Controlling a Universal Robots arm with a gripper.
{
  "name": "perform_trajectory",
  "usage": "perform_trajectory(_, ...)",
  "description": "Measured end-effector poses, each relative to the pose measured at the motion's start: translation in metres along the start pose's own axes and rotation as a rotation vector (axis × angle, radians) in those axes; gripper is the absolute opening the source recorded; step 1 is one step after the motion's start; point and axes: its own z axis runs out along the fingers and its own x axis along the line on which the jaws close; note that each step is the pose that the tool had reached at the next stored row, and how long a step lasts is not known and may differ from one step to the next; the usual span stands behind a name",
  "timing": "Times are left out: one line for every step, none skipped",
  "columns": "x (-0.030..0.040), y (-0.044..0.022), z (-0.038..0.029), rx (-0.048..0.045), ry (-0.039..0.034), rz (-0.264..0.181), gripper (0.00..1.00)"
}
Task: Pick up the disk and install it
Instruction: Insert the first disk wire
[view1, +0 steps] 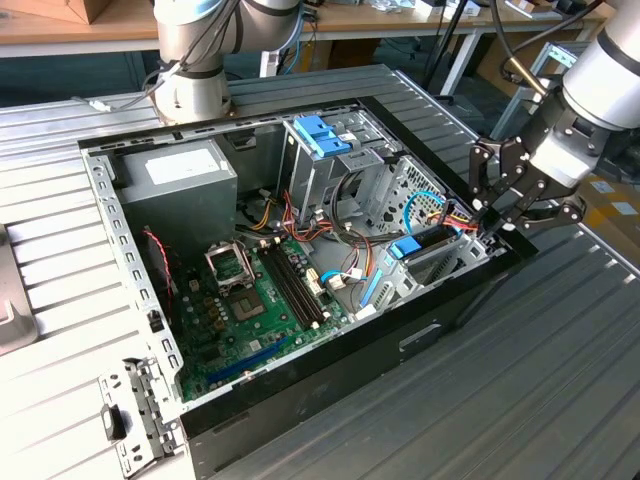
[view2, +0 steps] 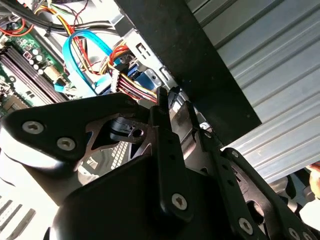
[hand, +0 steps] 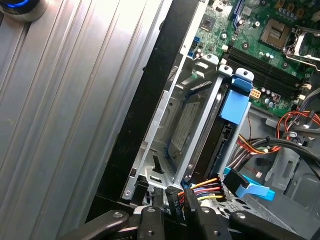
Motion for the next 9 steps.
perform_trajectory(0.0, -0.0001, 0.0, 0.002, 0.0007, 0.0, 0.3)
perform_trajectory(0.0, 0.0, 0.0, 0.0021, 0.0008, 0.0, 0.3)
perform_trajectory(0.0, 0.0, 0.0, 0.0022, 0.0009, 0.0, 0.3)
perform_trajectory(0.0, 0.0, 0.0, 0.0024, 0.0009, 0.0, 0.3)
perform_trajectory(-0.0001, 0.0002, 0.0, 0.0024, 0.0009, 0.0, 0.3)
perform_trajectory(-0.0001, 0.0003, 0.0, 0.0025, 0.0009, 0.0, 0.3)
perform_trajectory(-0.0002, 0.0004, -0.0001, 0.0024, 0.001, 0.0, 0.3)
perform_trajectory(-0.0002, 0.0004, -0.0001, 0.0025, 0.0008, 0.0, 0.3)
perform_trajectory(-0.0003, 0.0004, -0.0002, 0.0025, 0.0007, 0.0, 0.3)
